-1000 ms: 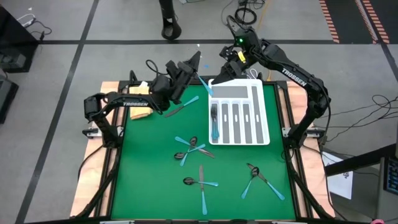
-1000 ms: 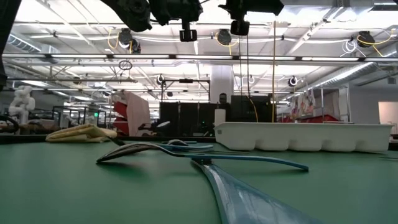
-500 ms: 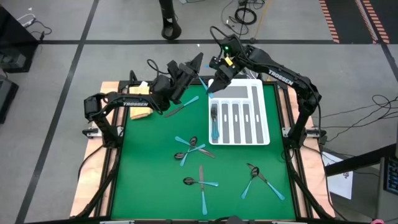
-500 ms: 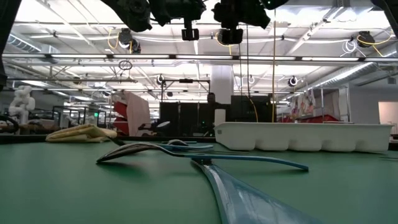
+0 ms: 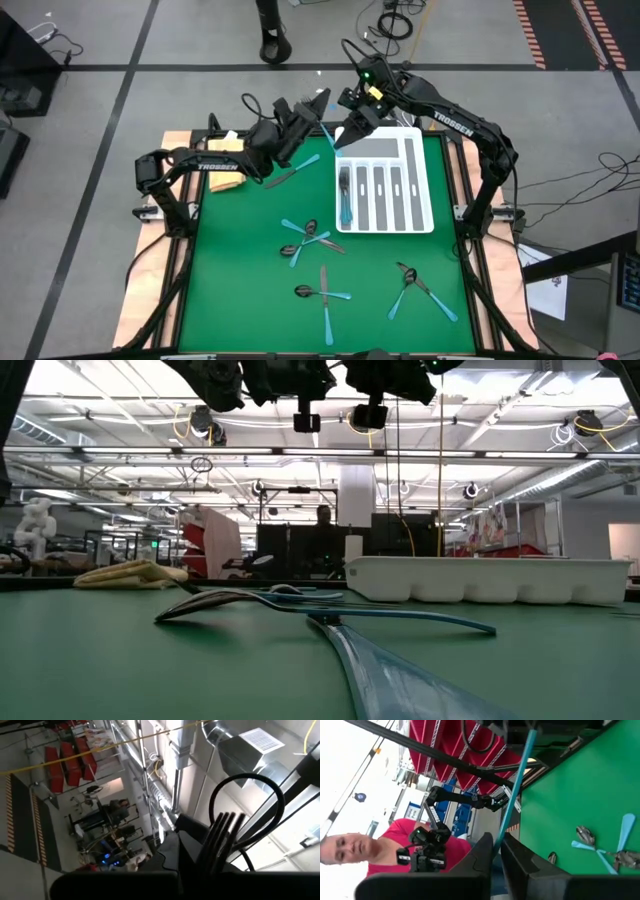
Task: Sort silverware
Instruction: Put the blue fork into the silverware organizer
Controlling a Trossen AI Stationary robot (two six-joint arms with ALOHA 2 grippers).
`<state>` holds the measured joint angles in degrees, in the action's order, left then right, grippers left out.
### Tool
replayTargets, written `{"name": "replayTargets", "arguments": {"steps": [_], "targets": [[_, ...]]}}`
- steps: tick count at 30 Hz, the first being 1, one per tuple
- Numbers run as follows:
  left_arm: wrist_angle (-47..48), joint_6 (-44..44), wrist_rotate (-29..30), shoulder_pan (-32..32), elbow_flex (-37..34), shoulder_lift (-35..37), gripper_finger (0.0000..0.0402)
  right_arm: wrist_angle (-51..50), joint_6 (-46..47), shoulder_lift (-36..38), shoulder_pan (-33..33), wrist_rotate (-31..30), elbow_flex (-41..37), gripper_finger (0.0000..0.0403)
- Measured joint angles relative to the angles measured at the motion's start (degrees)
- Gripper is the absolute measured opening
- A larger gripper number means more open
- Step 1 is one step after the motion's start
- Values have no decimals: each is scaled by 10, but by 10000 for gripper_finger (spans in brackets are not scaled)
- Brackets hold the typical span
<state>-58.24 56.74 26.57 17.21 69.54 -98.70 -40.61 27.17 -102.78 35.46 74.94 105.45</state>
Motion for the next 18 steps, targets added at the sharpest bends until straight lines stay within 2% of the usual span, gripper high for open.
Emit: {"name": "replayTargets", "arguments": {"steps": [4, 12, 18], "targets": [[-5, -1, -15, 0, 0, 0, 0, 1, -37, 0, -1, -6, 0, 6], [22, 5, -29, 3, 1, 0, 2, -9, -110, 0, -3, -43, 0, 2], [57, 15, -105, 9, 1, 1, 35, -12, -115, 2, 3, -57, 0, 1]]}}
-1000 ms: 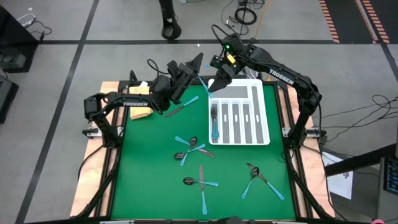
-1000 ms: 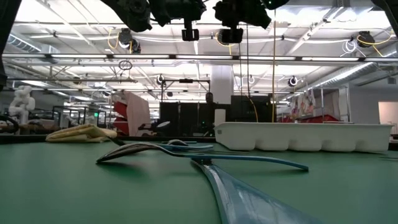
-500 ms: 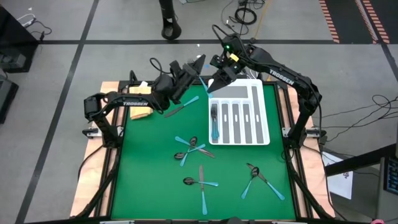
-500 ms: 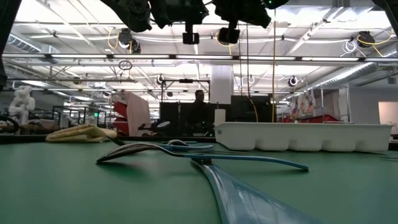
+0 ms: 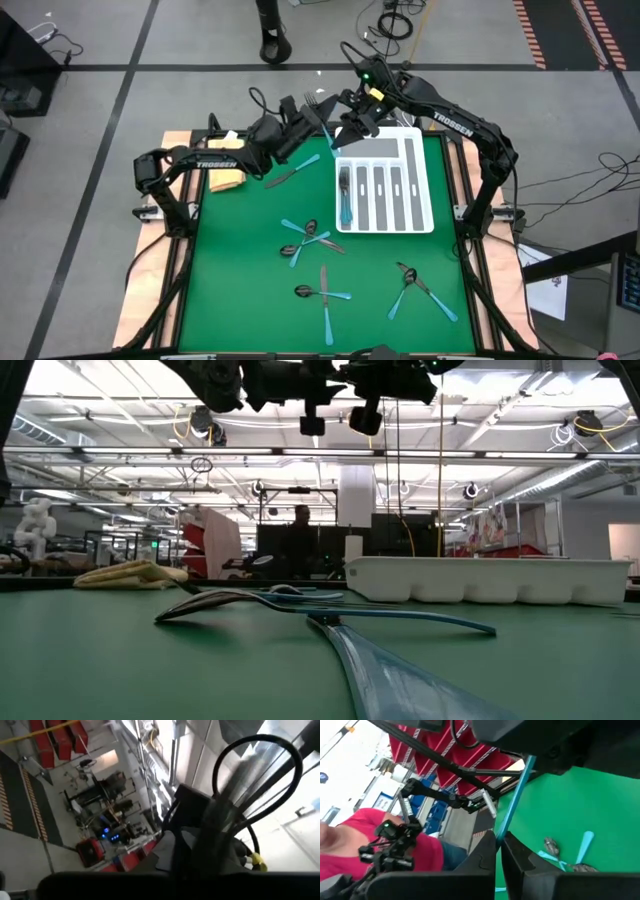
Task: Sort silverware
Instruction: Put the blue fork into the silverware organizer
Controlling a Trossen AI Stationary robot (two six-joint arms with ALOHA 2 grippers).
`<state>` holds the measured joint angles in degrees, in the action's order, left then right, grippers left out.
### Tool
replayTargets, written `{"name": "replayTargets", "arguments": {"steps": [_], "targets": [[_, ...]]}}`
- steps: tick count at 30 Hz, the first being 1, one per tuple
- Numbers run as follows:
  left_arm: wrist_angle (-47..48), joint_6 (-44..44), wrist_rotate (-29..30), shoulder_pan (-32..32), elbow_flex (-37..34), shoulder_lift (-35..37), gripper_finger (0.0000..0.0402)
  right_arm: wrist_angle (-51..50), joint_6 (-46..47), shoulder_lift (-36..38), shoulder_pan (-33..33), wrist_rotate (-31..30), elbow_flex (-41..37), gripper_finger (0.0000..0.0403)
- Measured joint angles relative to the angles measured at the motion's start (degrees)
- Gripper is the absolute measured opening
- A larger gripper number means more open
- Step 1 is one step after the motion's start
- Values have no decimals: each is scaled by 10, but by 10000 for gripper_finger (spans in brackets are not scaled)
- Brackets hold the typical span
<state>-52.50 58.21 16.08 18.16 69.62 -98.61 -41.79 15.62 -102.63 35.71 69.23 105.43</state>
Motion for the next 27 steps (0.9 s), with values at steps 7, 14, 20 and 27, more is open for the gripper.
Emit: {"name": "replayTargets", "arguments": {"steps": [7, 14, 20, 27], "targets": [[7, -24, -110, 9, 0, 0, 96, -41, -31, 2, 40, -30, 0, 1], [16, -16, -232, 30, -1, 1, 147, -38, -33, 3, 57, -27, 0, 1], [33, 9, -298, 56, -1, 1, 153, -43, -44, 7, 77, -30, 0, 1], [89, 30, -372, 108, -1, 1, 153, -43, -44, 35, 106, -44, 0, 1]]}}
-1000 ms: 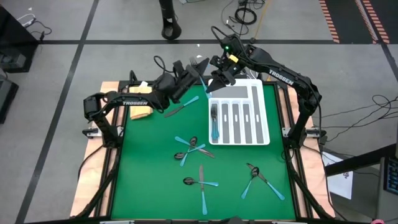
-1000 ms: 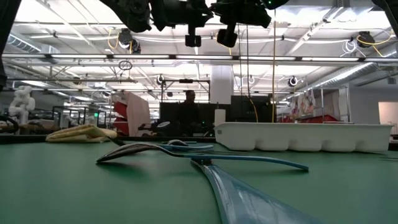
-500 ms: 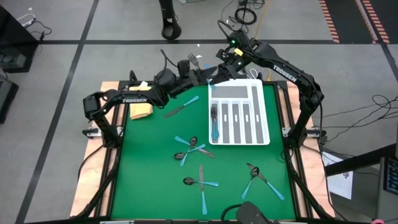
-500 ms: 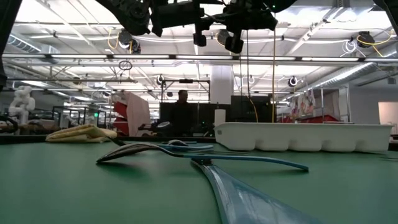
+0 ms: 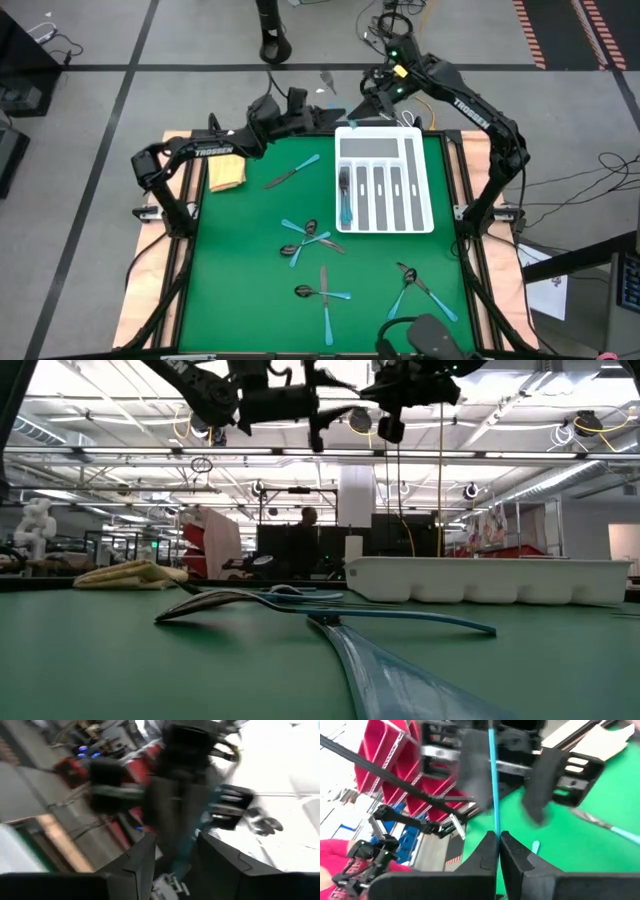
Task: Sort silverware
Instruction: Put the blue fork into the silverware organizer
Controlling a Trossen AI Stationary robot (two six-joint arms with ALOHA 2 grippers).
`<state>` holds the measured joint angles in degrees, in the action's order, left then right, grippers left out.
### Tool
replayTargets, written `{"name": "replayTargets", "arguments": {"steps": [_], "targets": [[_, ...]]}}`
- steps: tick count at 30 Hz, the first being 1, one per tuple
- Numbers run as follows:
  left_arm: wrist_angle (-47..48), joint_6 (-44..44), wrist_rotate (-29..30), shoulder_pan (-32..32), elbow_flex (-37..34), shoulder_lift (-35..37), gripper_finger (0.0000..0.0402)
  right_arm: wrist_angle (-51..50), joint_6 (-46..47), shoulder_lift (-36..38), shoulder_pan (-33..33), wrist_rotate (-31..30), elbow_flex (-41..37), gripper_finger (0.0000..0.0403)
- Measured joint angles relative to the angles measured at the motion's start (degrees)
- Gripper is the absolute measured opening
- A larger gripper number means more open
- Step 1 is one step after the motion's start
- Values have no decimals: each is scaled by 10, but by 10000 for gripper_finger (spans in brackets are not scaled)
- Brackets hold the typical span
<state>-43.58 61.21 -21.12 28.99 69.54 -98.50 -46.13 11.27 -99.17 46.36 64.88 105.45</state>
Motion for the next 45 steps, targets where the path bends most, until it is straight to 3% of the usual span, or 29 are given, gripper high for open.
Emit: {"name": "replayTargets", "arguments": {"steps": [4, 12, 16, 21, 26, 32, 35, 39, 41, 45], "targets": [[60, -7, -11, 28, 0, 1, 153, -1, 2, 17, 17, -9, 0, 1], [68, -49, -144, 70, 0, 14, 153, -145, -43, 30, 29, -103, -1, 0], [67, -51, -177, 90, 0, 48, 153, -132, -35, 54, 30, -114, -62, 0], [69, -61, -181, 114, 0, 111, 153, 24, 53, 160, 43, -136, -271, 0], [105, -65, -178, 132, 0, 167, 153, 343, 249, 300, 38, -161, -534, 0], [141, -65, -178, 134, 0, 206, 153, 693, 446, 400, -57, -345, -758, 0], [146, -65, -178, 134, 0, 219, 153, 775, 481, 412, -139, -454, -822, 0], [146, -65, -178, 134, 0, 233, 153, 793, 509, 411, -216, -570, -858, 0], [146, -65, -178, 135, 0, 239, 153, 790, 512, 400, -241, -608, -859, 0], [146, -65, -178, 135, 0, 242, 153, 784, 536, 367, -268, -625, -851, 0]]}}
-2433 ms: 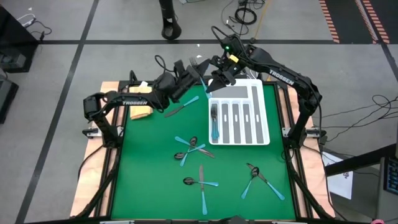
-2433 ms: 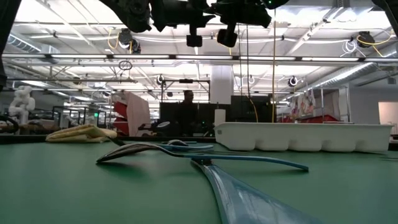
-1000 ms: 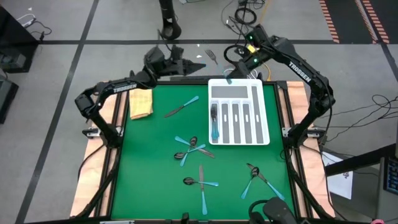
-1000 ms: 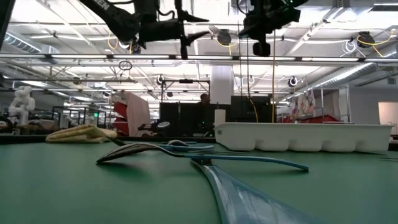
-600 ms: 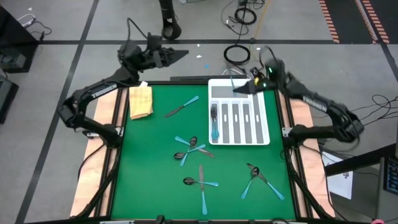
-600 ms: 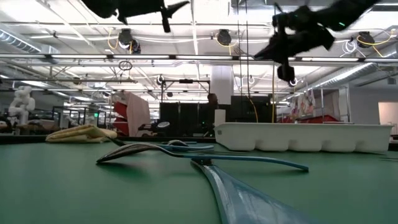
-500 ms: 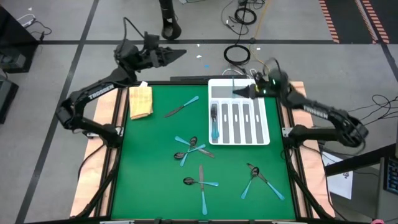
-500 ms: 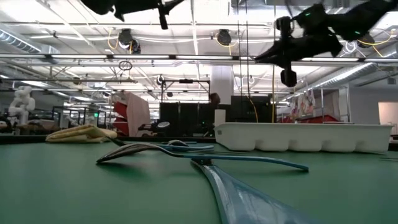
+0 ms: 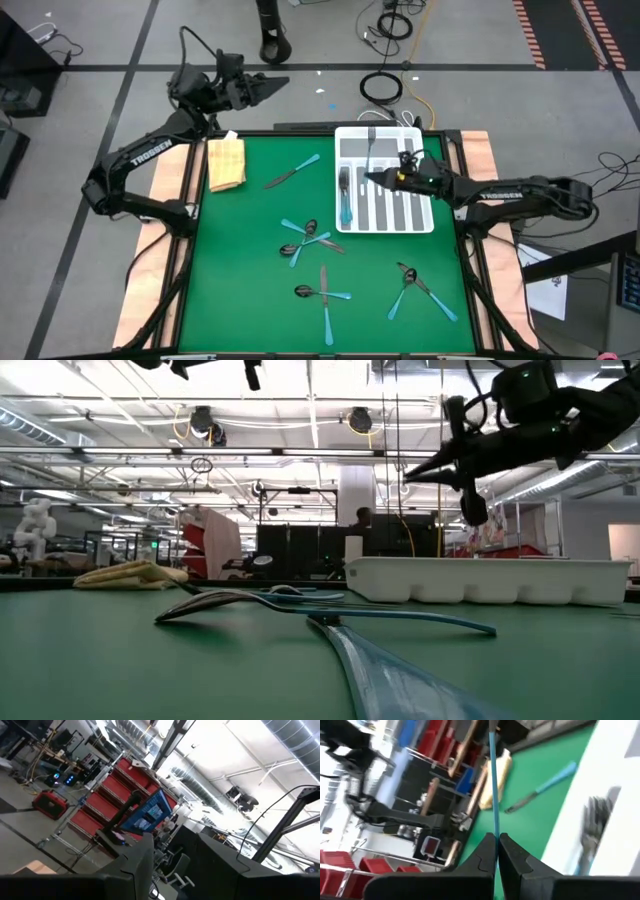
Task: Sort silverware
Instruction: Put the blue fork into the silverware organizer
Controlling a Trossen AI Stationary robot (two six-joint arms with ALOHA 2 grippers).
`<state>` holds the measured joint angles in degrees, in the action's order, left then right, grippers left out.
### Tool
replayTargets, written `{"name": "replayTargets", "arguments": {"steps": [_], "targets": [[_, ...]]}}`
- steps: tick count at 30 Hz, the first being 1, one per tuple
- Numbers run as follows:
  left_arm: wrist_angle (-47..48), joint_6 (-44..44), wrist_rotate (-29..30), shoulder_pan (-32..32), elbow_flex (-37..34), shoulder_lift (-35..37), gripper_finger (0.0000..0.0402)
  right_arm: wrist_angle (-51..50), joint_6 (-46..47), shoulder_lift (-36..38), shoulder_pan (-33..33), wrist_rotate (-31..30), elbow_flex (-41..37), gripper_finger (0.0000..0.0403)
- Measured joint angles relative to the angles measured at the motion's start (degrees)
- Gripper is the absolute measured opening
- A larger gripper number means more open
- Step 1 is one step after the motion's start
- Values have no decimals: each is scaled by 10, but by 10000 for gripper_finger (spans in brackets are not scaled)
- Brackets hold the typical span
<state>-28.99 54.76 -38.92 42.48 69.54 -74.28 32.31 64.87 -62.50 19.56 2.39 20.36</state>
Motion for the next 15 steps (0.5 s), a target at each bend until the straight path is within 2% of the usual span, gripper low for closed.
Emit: {"name": "replayTargets", "arguments": {"steps": [5, 15], "targets": [[3, 0, 0, 0, 0, 0, 153, -4, 21, -63, -29, 5, 17, 0], [26, 0, 0, 0, 0, 0, 153, -24, 163, -199, -64, 5, 72, 0]]}}
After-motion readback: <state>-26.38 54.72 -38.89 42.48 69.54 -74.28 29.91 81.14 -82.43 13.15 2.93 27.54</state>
